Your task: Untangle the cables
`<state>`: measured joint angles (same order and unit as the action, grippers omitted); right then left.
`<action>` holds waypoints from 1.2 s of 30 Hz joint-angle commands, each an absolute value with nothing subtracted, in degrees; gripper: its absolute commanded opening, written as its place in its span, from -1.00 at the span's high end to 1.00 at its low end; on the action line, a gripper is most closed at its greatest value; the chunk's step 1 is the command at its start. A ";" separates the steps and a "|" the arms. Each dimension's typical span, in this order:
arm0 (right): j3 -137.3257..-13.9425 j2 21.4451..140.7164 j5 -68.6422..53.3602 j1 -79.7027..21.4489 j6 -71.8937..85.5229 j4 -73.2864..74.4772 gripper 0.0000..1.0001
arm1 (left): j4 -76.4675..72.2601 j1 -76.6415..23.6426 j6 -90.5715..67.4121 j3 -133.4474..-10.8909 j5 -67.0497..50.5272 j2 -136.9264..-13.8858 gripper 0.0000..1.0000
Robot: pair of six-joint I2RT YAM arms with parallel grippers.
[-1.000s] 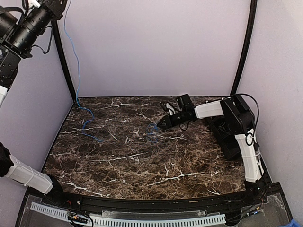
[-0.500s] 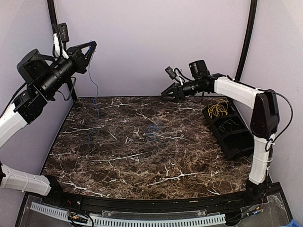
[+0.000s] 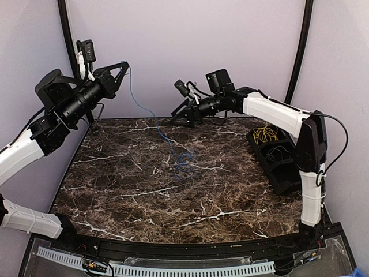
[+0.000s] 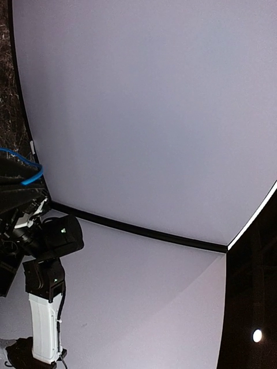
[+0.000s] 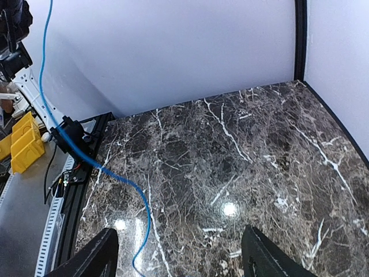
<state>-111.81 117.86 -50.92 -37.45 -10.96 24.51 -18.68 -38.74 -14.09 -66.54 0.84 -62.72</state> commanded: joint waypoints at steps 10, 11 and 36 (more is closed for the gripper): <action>-117.76 122.45 -57.09 -45.51 -9.66 21.06 -0.20 | -21.58 -38.58 -16.59 -65.79 -2.10 -62.61 1.00; -116.57 121.98 -57.31 -45.53 -9.03 19.90 -0.08 | -21.48 -38.54 -16.51 -65.68 -1.93 -62.41 1.00; -120.11 120.65 -52.76 -45.42 -6.50 18.08 1.00 | -20.12 -38.58 -15.96 -64.53 -2.32 -61.35 0.77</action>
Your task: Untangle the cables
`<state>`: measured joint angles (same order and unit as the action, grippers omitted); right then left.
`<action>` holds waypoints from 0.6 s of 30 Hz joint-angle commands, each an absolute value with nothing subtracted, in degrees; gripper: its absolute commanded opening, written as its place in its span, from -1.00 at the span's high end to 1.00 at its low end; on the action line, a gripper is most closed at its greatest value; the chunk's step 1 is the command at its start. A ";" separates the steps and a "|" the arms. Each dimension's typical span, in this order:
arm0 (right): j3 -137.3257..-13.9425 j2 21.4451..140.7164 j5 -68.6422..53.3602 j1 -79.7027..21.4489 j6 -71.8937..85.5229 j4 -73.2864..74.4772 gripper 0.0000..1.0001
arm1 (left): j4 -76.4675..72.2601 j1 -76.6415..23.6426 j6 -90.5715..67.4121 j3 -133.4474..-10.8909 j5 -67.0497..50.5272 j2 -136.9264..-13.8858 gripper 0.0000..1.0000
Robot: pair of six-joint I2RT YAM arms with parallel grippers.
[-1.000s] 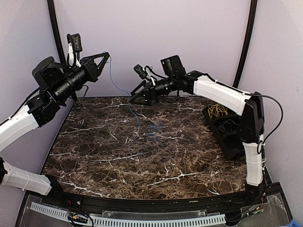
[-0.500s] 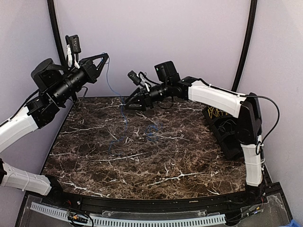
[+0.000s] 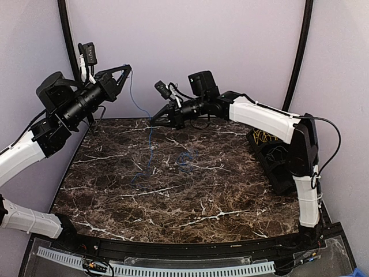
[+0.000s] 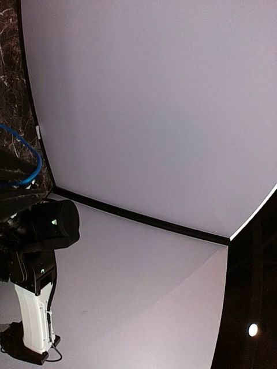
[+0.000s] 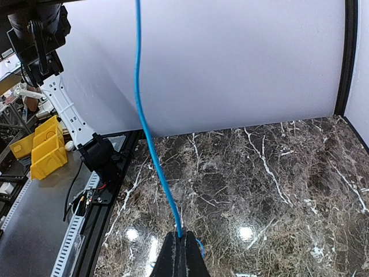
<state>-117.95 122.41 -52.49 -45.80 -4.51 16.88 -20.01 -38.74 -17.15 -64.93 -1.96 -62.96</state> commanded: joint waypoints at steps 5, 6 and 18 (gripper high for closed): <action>-118.65 113.77 -58.22 -41.77 -8.38 20.79 1.00 | -16.14 -38.54 -12.28 -62.96 2.68 -60.34 -0.01; -118.42 112.67 -58.64 -41.28 -9.11 21.80 1.00 | -16.29 -38.56 -12.11 -61.42 3.76 -59.92 -0.08; -117.85 99.75 -53.74 -33.26 -31.38 48.68 1.00 | -19.69 -38.56 -11.59 -53.70 17.50 -56.87 -0.27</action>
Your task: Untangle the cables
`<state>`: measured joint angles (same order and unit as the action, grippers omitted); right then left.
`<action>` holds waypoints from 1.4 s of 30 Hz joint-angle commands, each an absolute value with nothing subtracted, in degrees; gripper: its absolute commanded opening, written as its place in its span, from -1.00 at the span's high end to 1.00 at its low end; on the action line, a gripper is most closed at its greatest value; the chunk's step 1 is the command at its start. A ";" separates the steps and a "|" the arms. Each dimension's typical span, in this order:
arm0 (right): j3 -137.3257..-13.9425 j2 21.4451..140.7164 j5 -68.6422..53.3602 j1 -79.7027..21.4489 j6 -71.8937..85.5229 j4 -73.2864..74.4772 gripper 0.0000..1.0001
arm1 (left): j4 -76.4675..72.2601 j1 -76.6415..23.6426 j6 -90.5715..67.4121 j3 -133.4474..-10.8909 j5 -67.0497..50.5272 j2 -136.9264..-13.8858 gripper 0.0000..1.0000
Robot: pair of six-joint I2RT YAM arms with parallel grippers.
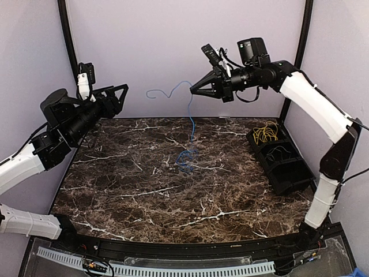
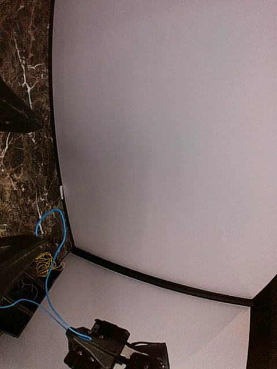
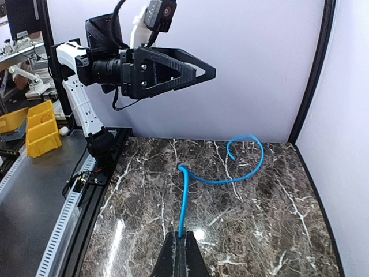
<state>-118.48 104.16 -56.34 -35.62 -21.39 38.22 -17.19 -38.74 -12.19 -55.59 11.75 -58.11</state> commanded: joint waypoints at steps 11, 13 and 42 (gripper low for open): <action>-98.76 80.45 -53.37 -15.65 -44.43 56.92 1.00 | -23.56 -38.56 -12.67 -51.03 19.05 -60.86 -0.27; -95.99 77.57 -51.97 -13.79 -47.85 59.44 1.00 | -25.62 -38.58 -12.43 -49.01 19.53 -60.95 -0.27; -84.20 59.97 -33.14 8.84 -60.50 66.29 1.00 | -40.34 -38.58 -16.50 -31.64 17.83 -58.10 -0.26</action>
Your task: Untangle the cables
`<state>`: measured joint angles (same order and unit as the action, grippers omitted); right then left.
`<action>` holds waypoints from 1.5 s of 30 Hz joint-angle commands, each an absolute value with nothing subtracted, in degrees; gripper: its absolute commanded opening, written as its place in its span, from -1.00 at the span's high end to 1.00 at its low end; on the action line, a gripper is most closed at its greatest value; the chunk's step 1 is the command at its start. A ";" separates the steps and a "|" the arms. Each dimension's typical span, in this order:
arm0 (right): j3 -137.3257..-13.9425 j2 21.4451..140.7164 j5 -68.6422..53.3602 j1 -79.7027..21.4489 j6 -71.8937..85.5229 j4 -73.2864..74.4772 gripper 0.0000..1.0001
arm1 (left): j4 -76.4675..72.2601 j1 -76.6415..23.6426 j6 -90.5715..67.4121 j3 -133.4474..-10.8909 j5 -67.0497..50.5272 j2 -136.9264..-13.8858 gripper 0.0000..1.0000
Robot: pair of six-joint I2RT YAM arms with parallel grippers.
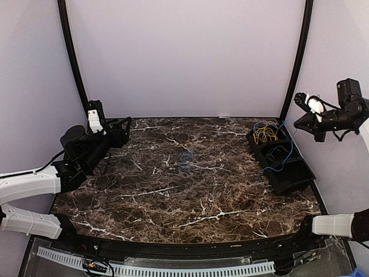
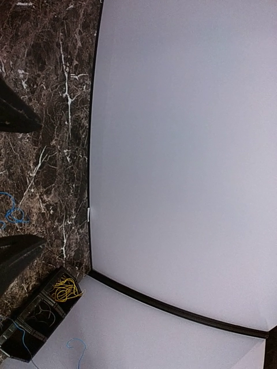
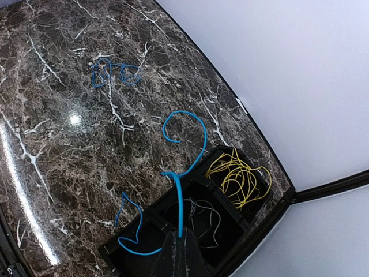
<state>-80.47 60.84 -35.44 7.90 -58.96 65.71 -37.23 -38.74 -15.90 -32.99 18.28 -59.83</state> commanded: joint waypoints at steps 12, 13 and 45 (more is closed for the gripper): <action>-92.19 60.27 -31.24 9.76 -58.49 64.58 1.00 | -41.63 -38.58 -15.19 -30.88 18.59 -58.42 -0.27; -93.12 60.20 -31.55 9.76 -58.35 64.70 1.00 | -41.76 -38.58 -15.11 -30.92 18.61 -58.48 -0.27; -72.51 56.13 -16.14 19.54 -78.16 62.24 1.00 | -43.52 -38.58 -17.18 -28.17 18.30 -59.42 -0.27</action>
